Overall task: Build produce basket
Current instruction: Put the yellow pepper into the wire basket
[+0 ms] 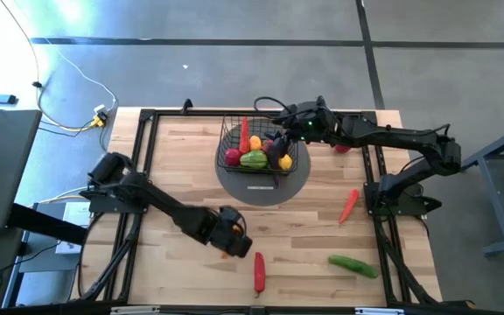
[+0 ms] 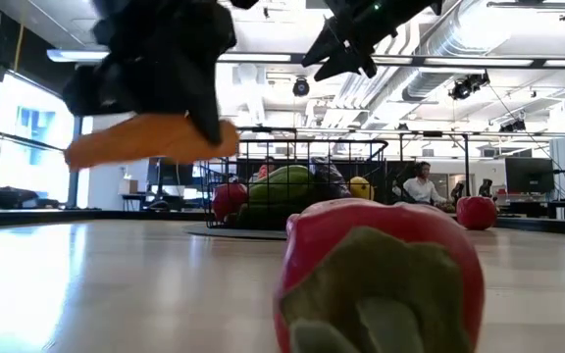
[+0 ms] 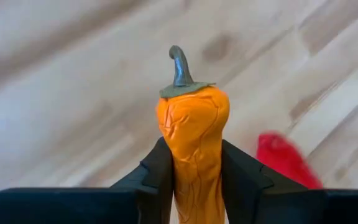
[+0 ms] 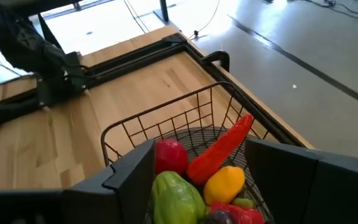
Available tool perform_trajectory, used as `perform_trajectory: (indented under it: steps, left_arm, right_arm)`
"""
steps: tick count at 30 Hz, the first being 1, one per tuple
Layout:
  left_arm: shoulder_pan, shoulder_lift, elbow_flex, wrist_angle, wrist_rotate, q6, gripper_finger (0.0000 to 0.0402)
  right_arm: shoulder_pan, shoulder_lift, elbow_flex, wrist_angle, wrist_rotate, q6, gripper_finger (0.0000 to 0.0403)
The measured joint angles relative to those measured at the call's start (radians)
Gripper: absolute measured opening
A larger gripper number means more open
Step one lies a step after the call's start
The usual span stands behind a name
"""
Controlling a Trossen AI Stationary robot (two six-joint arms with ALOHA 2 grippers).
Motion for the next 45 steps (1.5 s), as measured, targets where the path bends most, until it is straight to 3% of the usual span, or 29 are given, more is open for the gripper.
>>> perform_trajectory:
  steps: [12, 20, 37, 45]
  left_arm:
    - [0.230, -0.201, 0.002, -0.032, -0.142, 0.252, 0.0089]
    - [0.425, -0.268, 0.003, -0.017, -0.157, 0.441, 0.0090]
    - [0.766, -0.273, 0.003, 0.124, 0.004, 0.868, 0.0090]
    - [0.870, -0.256, 0.003, 0.144, 0.201, 0.933, 0.0101]
  right_arm:
    - [-0.012, 0.000, 0.000, 0.000, 0.096, -0.025, 0.0232]
    - [-0.011, 0.000, 0.000, 0.000, 0.115, -0.025, 0.0232]
    - [-0.011, 0.000, 0.000, -0.028, 0.118, 0.188, 0.0232]
    - [-0.011, 0.000, 0.000, -0.109, 0.155, 0.217, 0.0235]
